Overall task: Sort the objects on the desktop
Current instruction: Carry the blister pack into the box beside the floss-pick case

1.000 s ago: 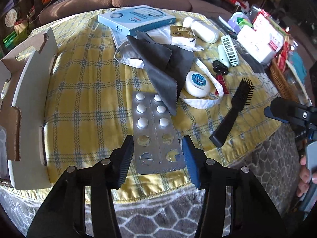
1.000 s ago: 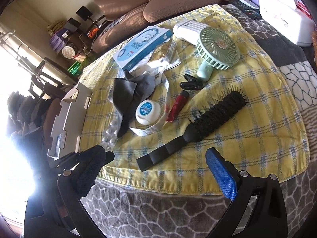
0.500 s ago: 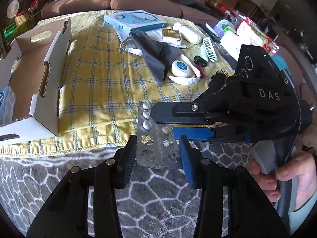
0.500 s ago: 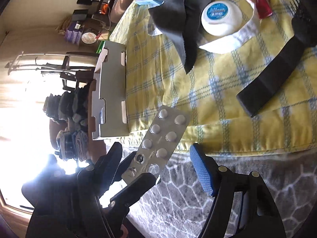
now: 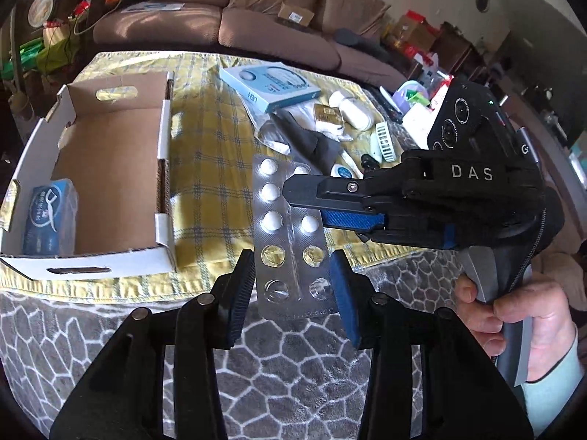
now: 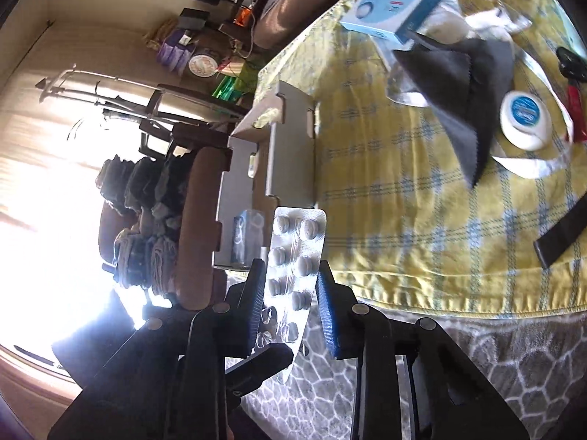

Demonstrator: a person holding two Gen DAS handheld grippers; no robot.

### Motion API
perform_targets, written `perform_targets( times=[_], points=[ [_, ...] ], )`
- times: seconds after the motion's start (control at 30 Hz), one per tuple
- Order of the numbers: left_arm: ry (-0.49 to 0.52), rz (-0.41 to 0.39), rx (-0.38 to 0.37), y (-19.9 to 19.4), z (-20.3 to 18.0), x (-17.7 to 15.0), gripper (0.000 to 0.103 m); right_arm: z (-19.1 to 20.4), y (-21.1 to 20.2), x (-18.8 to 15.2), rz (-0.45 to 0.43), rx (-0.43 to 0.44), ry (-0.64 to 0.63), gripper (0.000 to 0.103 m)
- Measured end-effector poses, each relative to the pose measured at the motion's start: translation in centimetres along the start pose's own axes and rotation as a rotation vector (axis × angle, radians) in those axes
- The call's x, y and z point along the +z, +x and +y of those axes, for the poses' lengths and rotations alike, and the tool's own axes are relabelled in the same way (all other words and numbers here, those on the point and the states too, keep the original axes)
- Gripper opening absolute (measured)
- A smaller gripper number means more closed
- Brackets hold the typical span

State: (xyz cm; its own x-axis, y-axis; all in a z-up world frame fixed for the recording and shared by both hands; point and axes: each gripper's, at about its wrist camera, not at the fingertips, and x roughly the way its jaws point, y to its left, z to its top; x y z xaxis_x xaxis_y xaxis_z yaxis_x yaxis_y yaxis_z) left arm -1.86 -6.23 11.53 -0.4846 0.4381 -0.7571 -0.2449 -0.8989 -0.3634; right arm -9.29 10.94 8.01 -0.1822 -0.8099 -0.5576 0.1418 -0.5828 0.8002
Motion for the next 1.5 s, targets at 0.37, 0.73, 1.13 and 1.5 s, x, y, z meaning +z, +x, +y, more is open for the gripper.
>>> perform_targets(
  times=[0.37, 0.73, 1.13, 1.5],
  points=[
    [-0.006, -0.053, 0.048, -5.8, 6.4, 1.9, 0.036, 8.0, 6.6, 2.3, 0.002, 0.061, -0.068, 0.028],
    [-0.091, -0.055, 0.054, -5.8, 9.8, 1.5, 0.043, 3.5, 2.4, 1.8, -0.035, -0.151, -0.091, 0.033],
    [-0.093, -0.107, 0.149, -8.4, 11.5, 5.3, 0.080, 0.6, -4.0, 2.3, -0.121, -0.230, -0.125, 0.059],
    [-0.104, 0.079, 0.313, -4.5, 15.8, 5.1, 0.052, 1.4, -3.8, 1.2, -0.080, -0.199, -0.158, 0.062]
  ],
)
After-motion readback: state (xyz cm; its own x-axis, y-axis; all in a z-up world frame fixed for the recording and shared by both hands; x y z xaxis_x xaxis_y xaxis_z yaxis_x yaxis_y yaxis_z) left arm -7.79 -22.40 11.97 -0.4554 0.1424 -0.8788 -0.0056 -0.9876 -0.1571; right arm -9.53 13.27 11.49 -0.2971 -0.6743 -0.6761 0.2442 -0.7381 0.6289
